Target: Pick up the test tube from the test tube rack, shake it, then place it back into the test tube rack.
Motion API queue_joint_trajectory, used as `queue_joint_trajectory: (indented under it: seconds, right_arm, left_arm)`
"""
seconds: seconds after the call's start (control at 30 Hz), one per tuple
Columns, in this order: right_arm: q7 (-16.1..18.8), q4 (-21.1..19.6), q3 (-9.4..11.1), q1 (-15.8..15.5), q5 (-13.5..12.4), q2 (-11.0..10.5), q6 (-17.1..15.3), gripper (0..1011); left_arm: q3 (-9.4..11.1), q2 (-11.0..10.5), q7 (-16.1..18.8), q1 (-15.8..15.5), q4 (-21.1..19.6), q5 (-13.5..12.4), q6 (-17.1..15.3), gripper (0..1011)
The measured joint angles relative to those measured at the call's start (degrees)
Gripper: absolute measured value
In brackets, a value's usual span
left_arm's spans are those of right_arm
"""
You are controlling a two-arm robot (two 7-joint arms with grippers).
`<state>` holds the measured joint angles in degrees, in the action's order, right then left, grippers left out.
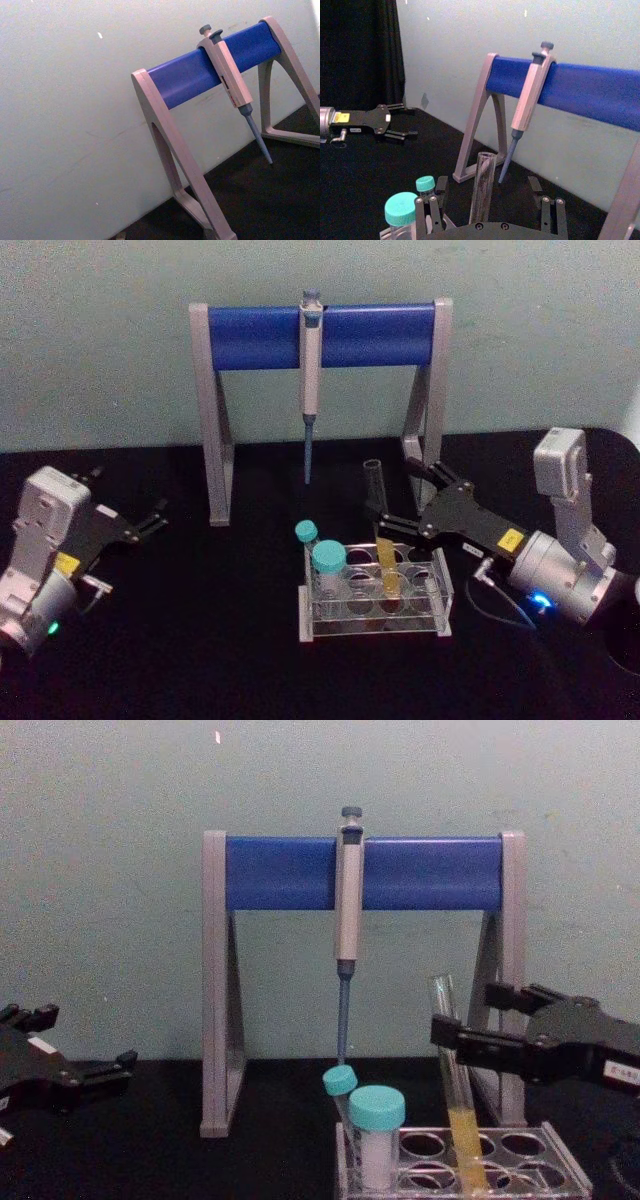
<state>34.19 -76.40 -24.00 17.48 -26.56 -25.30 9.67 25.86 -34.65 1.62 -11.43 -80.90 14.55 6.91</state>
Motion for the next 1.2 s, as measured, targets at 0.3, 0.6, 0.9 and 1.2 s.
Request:
queue_joint_trajectory:
  seconds: [0.3, 0.6, 0.9, 1.2]
  right_arm:
    - [1.0, 1.4, -0.7, 2.0, -0.8, 0.9, -4.1, 1000]
    - [3.0, 2.9, -2.2, 4.7, -1.9, 0.6, -7.8, 1000]
    - [3.4, 3.3, -3.5, 6.5, -2.0, -0.1, -10.1, 1000]
    - [3.2, 3.6, -4.4, 7.6, -2.0, -0.8, -11.6, 1000]
  left_arm:
    - [0.0, 0.0, 0.0, 0.0, 0.0, 0.0, 0.0, 1002]
    - [0.0, 0.0, 0.0, 0.0, 0.0, 0.0, 0.0, 1001]
    - [0.0, 0.0, 0.0, 0.0, 0.0, 0.0, 0.0, 1001]
    - [0.0, 0.0, 0.0, 0.0, 0.0, 0.0, 0.0, 1001]
